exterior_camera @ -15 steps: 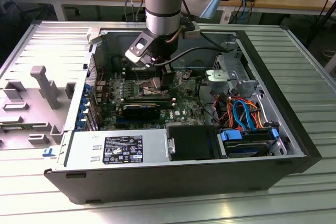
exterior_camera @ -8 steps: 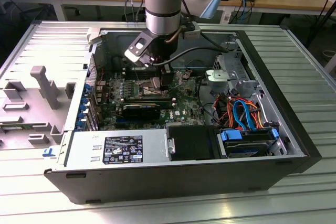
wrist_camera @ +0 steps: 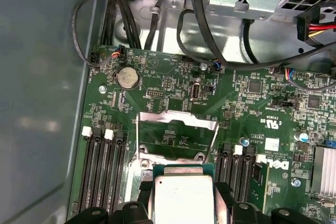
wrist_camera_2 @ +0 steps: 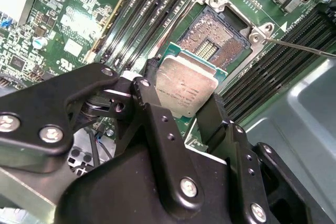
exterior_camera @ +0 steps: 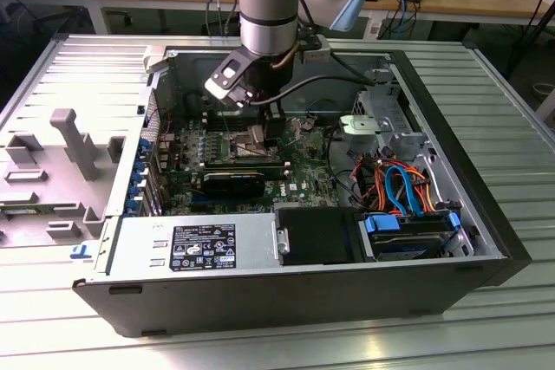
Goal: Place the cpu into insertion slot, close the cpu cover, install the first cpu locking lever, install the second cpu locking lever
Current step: 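Place the cpu into insertion slot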
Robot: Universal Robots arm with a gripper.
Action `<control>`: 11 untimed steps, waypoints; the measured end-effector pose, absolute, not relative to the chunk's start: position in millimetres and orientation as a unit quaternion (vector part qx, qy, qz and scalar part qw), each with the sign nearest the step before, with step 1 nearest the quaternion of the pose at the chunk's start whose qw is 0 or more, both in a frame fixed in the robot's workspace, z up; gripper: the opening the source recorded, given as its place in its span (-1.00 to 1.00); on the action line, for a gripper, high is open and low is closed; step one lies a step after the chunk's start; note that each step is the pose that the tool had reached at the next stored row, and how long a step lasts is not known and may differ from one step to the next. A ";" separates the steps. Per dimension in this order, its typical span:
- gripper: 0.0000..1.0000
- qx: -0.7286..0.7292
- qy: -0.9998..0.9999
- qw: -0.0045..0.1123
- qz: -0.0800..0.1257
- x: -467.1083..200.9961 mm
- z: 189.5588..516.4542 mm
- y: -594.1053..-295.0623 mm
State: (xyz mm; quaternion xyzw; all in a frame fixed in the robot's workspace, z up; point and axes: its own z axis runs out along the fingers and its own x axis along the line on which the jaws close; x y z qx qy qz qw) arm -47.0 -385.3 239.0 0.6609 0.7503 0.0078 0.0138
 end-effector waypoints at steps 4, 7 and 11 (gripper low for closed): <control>0.09 0.677 0.736 0.014 0.008 -50.0 237.5 -384.8; 0.09 0.687 0.727 0.014 0.007 -52.3 234.0 -384.1; 0.09 0.691 0.722 0.014 0.007 -61.6 224.6 -373.6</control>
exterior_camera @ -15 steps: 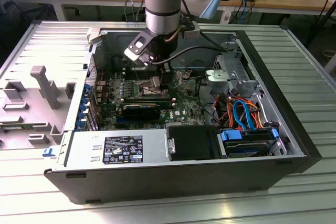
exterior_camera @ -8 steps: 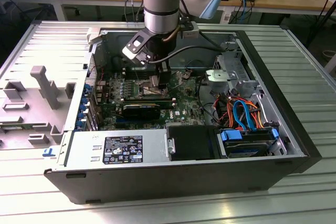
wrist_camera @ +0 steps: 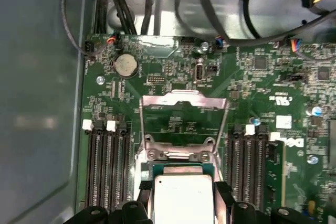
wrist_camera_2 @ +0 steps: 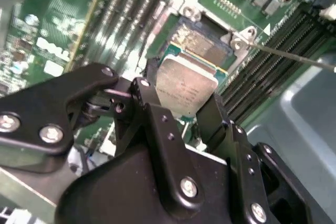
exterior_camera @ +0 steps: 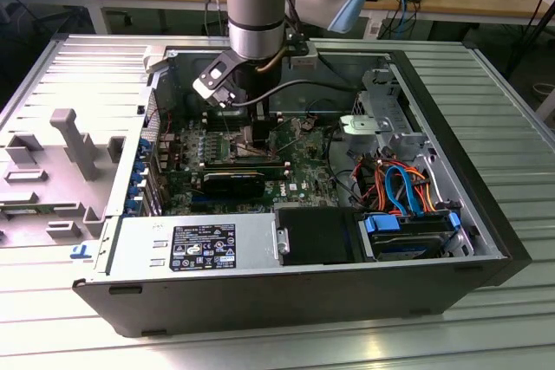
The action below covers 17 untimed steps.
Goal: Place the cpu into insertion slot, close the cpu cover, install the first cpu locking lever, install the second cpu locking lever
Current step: 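Place the cpu into insertion slot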
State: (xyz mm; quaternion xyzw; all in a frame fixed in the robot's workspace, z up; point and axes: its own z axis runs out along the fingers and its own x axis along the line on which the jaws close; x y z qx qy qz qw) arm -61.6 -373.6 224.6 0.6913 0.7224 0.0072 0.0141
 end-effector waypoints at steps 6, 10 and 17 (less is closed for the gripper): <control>0.09 0.692 0.722 0.014 0.007 -66.1 215.6 -367.0; 0.09 0.692 0.722 0.014 0.007 -67.5 210.1 -367.0; 0.09 0.692 0.722 0.014 0.007 -69.1 204.9 -371.8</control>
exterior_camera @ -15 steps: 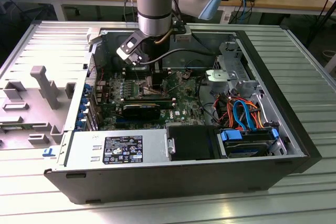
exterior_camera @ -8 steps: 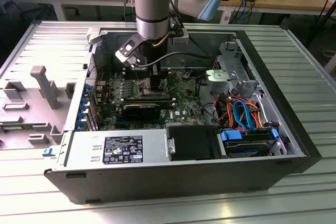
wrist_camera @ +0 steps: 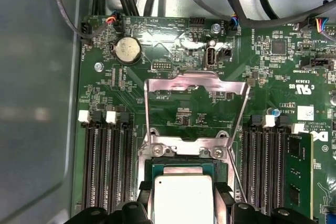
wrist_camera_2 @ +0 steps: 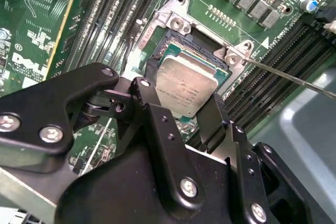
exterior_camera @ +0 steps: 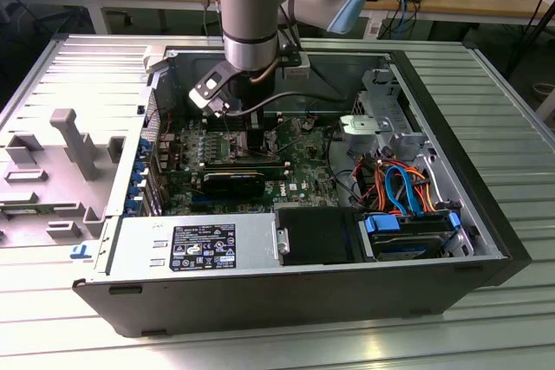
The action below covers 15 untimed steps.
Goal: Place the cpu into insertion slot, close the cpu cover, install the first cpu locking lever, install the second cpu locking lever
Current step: 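Place the cpu into insertion slot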
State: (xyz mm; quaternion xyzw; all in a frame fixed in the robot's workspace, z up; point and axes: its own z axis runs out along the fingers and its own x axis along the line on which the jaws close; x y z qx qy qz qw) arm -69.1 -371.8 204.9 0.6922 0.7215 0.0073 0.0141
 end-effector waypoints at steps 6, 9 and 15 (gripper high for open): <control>0.09 0.693 0.721 0.014 0.007 -69.1 200.1 -372.1; 0.09 0.693 0.720 0.014 0.007 -69.1 198.7 -372.1; 0.09 0.694 0.720 0.014 0.007 -68.9 198.5 -372.1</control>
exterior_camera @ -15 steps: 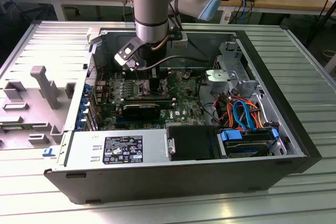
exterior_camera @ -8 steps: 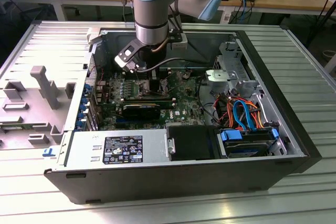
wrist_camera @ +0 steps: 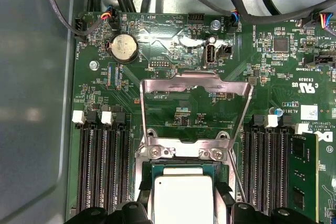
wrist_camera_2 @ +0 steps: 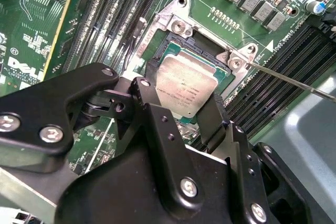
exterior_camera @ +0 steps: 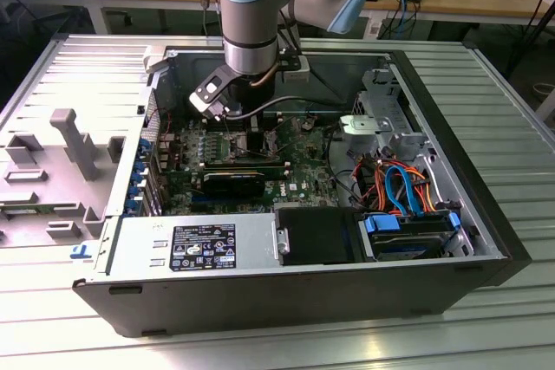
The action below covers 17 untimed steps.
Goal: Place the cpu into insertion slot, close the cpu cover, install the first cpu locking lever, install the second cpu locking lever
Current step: 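Place the cpu into insertion slot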
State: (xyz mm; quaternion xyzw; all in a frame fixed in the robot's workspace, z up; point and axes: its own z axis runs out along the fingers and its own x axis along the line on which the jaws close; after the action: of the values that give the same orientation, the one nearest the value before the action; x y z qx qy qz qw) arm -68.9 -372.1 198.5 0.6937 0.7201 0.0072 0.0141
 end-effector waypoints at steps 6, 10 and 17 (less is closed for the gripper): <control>0.24 0.698 0.716 0.013 0.007 -67.6 206.3 -372.1; 0.24 0.698 0.716 0.013 0.007 -67.5 205.6 -372.0; 0.24 0.698 0.716 0.012 0.007 -67.6 203.7 -372.1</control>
State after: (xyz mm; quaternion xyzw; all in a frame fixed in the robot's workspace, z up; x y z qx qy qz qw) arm -67.6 -372.1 203.7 0.6976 0.7163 0.0068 0.0125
